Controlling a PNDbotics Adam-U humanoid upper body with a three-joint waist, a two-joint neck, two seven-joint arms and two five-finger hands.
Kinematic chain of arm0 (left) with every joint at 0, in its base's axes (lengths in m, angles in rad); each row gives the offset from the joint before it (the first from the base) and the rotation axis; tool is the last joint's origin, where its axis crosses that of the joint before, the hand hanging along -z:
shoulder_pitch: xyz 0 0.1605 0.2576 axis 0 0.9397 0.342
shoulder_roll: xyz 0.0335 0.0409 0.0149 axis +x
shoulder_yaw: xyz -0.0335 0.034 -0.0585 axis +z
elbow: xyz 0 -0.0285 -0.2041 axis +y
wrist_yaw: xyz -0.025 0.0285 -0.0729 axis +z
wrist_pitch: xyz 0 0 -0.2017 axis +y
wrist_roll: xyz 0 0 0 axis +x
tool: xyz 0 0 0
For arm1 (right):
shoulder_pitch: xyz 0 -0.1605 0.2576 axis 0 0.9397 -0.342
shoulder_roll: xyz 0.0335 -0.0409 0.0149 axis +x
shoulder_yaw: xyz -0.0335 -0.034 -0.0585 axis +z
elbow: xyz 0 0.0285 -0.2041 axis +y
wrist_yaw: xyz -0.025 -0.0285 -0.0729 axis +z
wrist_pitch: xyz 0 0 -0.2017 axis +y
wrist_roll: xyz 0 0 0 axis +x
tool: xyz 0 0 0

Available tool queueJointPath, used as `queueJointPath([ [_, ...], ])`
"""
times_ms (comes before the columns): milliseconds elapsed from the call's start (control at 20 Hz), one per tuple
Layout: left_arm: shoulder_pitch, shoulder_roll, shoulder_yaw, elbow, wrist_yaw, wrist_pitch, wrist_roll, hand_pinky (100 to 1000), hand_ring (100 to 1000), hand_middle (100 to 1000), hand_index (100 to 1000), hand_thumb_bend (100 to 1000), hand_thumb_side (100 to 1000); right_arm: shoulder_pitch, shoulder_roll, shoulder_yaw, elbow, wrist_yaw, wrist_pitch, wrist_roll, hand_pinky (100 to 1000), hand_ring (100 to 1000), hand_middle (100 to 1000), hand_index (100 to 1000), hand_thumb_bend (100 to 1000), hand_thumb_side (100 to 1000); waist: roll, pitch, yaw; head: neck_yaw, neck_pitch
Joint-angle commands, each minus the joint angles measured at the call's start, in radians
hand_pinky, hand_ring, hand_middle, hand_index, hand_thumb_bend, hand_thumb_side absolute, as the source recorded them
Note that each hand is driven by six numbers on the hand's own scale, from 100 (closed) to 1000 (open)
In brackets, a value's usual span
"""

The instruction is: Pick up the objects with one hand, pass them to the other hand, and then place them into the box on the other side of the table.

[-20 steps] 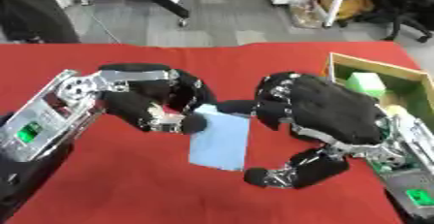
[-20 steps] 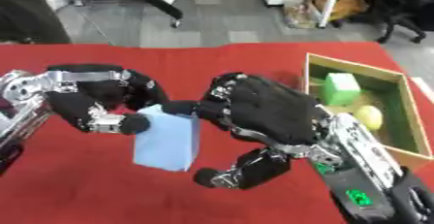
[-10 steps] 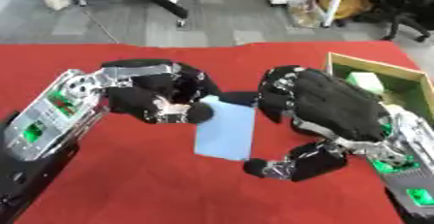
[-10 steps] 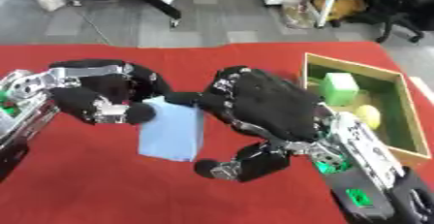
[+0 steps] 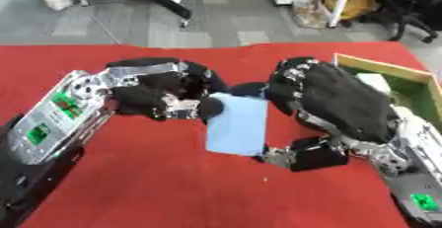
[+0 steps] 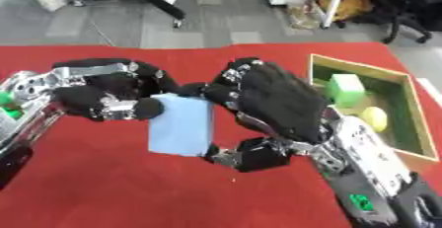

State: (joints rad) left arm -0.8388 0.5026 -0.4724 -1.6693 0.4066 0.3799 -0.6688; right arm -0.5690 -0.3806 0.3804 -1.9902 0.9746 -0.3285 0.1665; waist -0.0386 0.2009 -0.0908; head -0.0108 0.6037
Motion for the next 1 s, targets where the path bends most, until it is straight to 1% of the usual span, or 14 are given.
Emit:
queueJointPath([
  [50,-0.027,-0.006,-0.006,-0.036,0.02,0.013,-0.003,669,614,522,663,167,421,-0.001,-0.015,-0.007,-0.01,0.019,0.027,-0.046,521,331,188,718,443,246,0.015,-0.032,0.0,-0.002,-0.009],
  [250,-0.027,-0.006,-0.009,-0.035,0.021,0.02,-0.004,671,625,541,684,179,428,0.008,-0.021,-0.005,-0.01,0.014,0.052,-0.092,522,329,194,650,422,228,0.015,-0.031,0.0,-0.001,-0.01],
  [400,-0.028,0.0,-0.012,-0.032,0.013,0.021,-0.008,674,640,560,707,209,448,0.013,-0.022,-0.003,-0.01,0.002,0.069,-0.114,538,345,238,614,412,218,0.015,-0.031,-0.002,-0.001,-0.01],
  [450,-0.029,0.003,-0.012,-0.031,0.009,0.018,-0.011,676,646,567,715,245,478,0.013,-0.023,-0.004,-0.01,-0.003,0.074,-0.122,542,351,251,603,411,213,0.015,-0.031,-0.002,-0.001,-0.01],
  [500,-0.03,0.007,-0.012,-0.029,0.005,0.014,-0.013,678,653,574,722,309,523,0.014,-0.024,-0.004,-0.01,-0.008,0.077,-0.129,547,358,260,595,410,208,0.016,-0.031,-0.003,-0.001,-0.01],
  [550,-0.031,0.013,-0.012,-0.028,-0.001,0.007,-0.015,682,660,582,728,392,579,0.014,-0.025,-0.006,-0.01,-0.012,0.081,-0.138,550,363,269,581,409,200,0.016,-0.032,-0.004,0.0,-0.01],
  [600,-0.033,0.02,-0.012,-0.026,-0.007,-0.003,-0.018,686,670,593,735,448,619,0.014,-0.027,-0.007,-0.01,-0.016,0.085,-0.15,552,364,272,575,409,196,0.016,-0.032,-0.005,0.001,-0.01],
  [700,-0.034,0.035,-0.009,-0.024,-0.021,-0.03,-0.025,697,694,617,752,520,664,0.014,-0.032,-0.01,-0.01,-0.023,0.091,-0.174,553,367,277,569,408,189,0.016,-0.033,-0.007,0.002,-0.009],
  [800,-0.036,0.051,-0.004,-0.016,-0.039,-0.066,-0.033,711,719,646,768,570,698,0.011,-0.042,-0.015,-0.01,-0.029,0.095,-0.201,555,370,281,565,408,184,0.017,-0.035,-0.008,0.002,-0.009],
  [1000,-0.034,0.076,0.016,0.022,-0.086,-0.14,-0.043,736,761,707,798,642,747,0.004,-0.065,-0.025,-0.01,-0.048,0.099,-0.248,557,373,287,563,408,179,0.018,-0.039,-0.011,0.001,-0.008],
])
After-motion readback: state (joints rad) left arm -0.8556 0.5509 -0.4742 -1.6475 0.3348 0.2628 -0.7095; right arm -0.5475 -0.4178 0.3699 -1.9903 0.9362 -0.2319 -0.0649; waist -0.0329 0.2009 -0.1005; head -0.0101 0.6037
